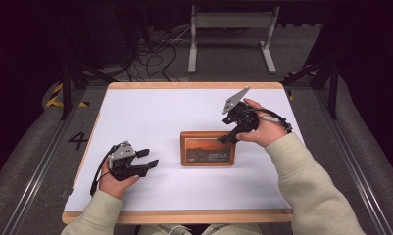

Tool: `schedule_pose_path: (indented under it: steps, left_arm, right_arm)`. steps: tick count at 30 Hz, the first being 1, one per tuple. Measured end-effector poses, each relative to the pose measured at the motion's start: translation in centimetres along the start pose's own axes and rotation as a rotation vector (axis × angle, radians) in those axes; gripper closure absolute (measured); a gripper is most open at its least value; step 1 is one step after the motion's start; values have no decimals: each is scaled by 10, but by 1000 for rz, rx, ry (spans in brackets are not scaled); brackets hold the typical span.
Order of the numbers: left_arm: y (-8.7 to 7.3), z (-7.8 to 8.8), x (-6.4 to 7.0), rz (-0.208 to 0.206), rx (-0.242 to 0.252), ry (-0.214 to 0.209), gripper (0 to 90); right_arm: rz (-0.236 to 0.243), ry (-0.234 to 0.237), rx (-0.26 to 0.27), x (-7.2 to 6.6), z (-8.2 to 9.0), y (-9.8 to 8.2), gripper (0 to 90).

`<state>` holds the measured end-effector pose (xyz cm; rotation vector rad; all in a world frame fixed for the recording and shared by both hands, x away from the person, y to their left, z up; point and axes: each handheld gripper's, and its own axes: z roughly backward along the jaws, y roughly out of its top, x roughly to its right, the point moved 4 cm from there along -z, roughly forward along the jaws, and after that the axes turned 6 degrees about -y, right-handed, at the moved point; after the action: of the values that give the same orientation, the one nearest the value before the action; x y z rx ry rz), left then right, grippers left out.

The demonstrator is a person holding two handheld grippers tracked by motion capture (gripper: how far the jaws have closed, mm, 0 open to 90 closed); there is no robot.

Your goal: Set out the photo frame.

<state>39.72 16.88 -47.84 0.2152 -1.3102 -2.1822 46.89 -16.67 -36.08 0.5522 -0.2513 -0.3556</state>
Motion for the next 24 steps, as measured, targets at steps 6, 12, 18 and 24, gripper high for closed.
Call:
schedule_pose_path:
  steps: [6, 12, 18, 24]
  left_arm:
    - [0, -1, 0, 1, -3, -2, 420]
    - [1, -1, 0, 7, 4, 1, 420]
    - [1, 0, 0, 3, 4, 0, 420]
    - [2, 1, 0, 3, 7, 1, 417]
  right_arm:
    - [-47, -22, 11, 3, 20, -17, 261]
    - [-74, -54, 24, 5, 34, -32, 255]
    - [-124, -79, 51, 4, 46, -46, 198]
    - [-236, -133, 64, 6, 55, -62, 130]
